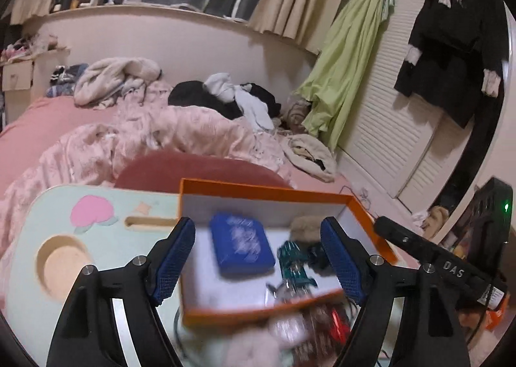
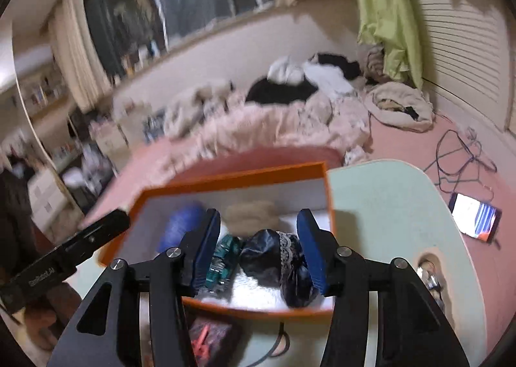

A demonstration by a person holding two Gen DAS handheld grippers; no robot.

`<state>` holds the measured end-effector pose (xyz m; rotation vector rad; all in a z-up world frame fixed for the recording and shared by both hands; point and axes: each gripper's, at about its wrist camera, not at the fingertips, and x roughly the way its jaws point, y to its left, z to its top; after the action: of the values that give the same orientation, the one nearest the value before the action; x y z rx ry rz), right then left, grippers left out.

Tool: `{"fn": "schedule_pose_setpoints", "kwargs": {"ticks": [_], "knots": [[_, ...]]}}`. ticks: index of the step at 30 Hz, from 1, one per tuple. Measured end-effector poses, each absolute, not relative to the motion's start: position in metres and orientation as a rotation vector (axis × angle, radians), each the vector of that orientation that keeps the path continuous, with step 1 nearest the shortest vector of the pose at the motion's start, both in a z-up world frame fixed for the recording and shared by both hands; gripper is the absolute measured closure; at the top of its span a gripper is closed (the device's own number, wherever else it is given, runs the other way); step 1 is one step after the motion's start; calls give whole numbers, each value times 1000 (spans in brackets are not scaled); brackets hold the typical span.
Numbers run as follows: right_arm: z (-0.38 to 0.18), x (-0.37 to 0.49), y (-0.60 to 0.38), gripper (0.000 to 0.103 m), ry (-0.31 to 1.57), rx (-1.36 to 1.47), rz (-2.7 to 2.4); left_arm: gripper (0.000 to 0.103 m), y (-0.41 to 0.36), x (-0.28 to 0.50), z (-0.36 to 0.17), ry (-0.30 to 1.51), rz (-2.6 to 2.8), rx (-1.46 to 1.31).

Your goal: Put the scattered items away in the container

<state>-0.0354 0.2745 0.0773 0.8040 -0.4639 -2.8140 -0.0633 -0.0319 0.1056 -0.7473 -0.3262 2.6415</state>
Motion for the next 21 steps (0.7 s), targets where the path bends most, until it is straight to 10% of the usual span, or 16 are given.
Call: {"fn": "schedule_pose_setpoints", "kwargs": {"ticks": [11, 13, 21], "knots": [[27, 49, 224, 36, -120, 1096, -2652, 14, -20, 20, 42, 44, 2684, -1148], [12, 54, 211, 26, 21, 1103, -2679, 0, -12, 29, 24, 171, 2753, -1163], [1, 51, 193, 1, 191, 1151, -2656, 0, -18, 34, 23, 124, 2737, -1152]]}}
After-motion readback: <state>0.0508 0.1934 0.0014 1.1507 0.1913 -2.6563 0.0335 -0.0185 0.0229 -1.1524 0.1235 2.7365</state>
